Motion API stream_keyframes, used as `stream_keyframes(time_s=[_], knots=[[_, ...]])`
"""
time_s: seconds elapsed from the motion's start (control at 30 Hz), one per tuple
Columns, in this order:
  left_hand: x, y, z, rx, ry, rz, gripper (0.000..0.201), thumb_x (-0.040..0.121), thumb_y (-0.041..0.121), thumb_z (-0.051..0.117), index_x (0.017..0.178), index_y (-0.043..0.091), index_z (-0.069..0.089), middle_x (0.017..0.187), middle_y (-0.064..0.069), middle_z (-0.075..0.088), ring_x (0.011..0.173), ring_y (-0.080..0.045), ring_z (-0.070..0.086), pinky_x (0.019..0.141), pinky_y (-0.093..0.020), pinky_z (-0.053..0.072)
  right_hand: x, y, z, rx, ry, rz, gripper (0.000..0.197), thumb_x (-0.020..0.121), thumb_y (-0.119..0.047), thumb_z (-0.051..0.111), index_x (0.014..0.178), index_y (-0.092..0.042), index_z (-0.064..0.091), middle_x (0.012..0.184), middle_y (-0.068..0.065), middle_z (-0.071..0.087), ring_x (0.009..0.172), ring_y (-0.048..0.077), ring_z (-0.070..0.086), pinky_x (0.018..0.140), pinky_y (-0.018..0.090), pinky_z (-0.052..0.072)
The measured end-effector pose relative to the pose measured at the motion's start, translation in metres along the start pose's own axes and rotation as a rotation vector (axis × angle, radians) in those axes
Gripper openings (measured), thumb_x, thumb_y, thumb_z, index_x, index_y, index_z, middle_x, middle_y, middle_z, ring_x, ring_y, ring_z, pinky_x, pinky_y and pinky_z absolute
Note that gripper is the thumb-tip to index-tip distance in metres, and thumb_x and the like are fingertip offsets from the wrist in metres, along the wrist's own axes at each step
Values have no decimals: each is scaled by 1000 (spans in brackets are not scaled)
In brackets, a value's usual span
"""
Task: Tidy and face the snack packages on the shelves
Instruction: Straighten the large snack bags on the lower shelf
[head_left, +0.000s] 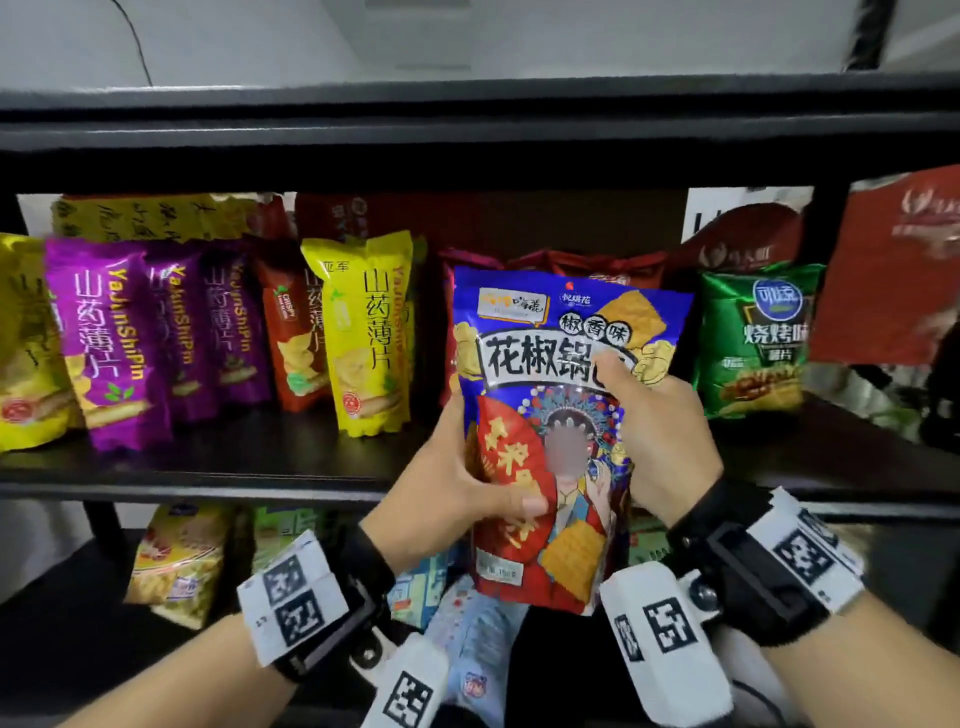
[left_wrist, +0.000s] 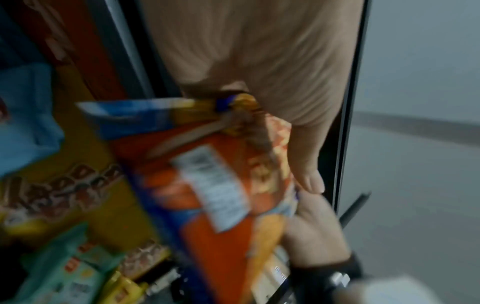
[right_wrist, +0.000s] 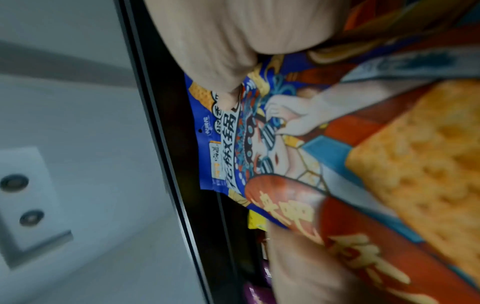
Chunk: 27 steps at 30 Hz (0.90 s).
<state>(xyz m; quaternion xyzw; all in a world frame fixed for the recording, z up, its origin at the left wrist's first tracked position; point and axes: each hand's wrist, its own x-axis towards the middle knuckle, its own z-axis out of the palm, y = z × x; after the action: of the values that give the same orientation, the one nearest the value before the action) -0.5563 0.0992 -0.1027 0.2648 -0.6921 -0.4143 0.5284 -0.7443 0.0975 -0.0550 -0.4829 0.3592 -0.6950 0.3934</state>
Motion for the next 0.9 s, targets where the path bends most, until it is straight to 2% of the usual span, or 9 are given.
stream_keyframes(time_s=[0.13, 0.27, 0.4, 0.5, 0.6, 0.67, 0.77, 0.83, 0.9], knots=[[2, 7, 5, 62, -40, 1, 98, 59, 22, 95, 139, 39, 40, 126, 8, 68, 114, -17, 69, 87, -32, 59, 2, -21, -9, 72, 43, 233, 32, 97, -42, 59, 93, -13, 71, 80, 6, 78, 65, 19, 75, 51, 34, 59], [15, 17, 16, -55, 92, -24, 94, 60, 8, 92, 138, 23, 42, 117, 0, 73, 106, -24, 72, 84, -40, 61, -12, -30, -22, 326, -199, 310, 44, 91, -43, 57, 124, -15, 65, 119, 11, 72, 106, 27, 71, 79, 44, 61], [29, 32, 33, -204, 129, -97, 67, 68, 15, 85, 127, 10, 53, 108, -9, 76, 93, -25, 75, 72, -36, 61, -30, -21, -32, 81, -333, 323, 48, 76, -31, 70, 119, -10, 68, 118, 20, 70, 106, 36, 69, 91, 53, 56], [36, 41, 41, -283, 40, -234, 55, 81, 29, 77, 131, 10, 60, 115, -14, 74, 101, -32, 73, 87, -49, 60, -27, -30, -43, 141, -308, 391, 33, 82, -29, 71, 108, -10, 75, 107, 17, 75, 92, 31, 74, 86, 51, 59], [42, 46, 37, -378, 1, -369, 56, 85, 54, 61, 122, 13, 69, 123, -15, 70, 115, -35, 66, 102, -63, 47, -25, -46, -56, 339, -424, 436, 27, 75, -30, 74, 99, -18, 80, 101, 4, 78, 88, 19, 75, 76, 36, 61], [45, 48, 39, -399, 26, -342, 48, 97, 53, 49, 110, 13, 71, 116, -17, 67, 102, -36, 64, 97, -59, 49, -26, -52, -60, 424, -445, 484, 25, 66, -32, 76, 87, -19, 82, 90, 1, 79, 80, 16, 76, 69, 31, 61], [44, 41, 50, -341, 34, -298, 39, 105, 32, 42, 88, 20, 75, 91, -8, 70, 71, -19, 69, 68, -34, 57, -26, -57, -60, 496, -372, 498, 22, 61, -33, 77, 77, -19, 82, 88, 0, 78, 83, 18, 74, 77, 32, 60], [40, 37, 61, -336, -60, -326, 50, 106, 32, 39, 77, 21, 78, 85, -7, 73, 73, -19, 72, 72, -33, 60, -27, -53, -62, 574, -289, 560, 31, 66, -33, 73, 90, -13, 81, 105, 8, 76, 90, 27, 72, 75, 39, 62], [36, 37, 72, -408, -162, -391, 62, 107, 45, 34, 73, 17, 78, 76, -7, 71, 71, -22, 71, 83, -41, 58, -33, -47, -61, 566, -317, 583, 37, 77, -34, 63, 93, -5, 79, 101, 17, 75, 80, 31, 74, 59, 36, 62]])
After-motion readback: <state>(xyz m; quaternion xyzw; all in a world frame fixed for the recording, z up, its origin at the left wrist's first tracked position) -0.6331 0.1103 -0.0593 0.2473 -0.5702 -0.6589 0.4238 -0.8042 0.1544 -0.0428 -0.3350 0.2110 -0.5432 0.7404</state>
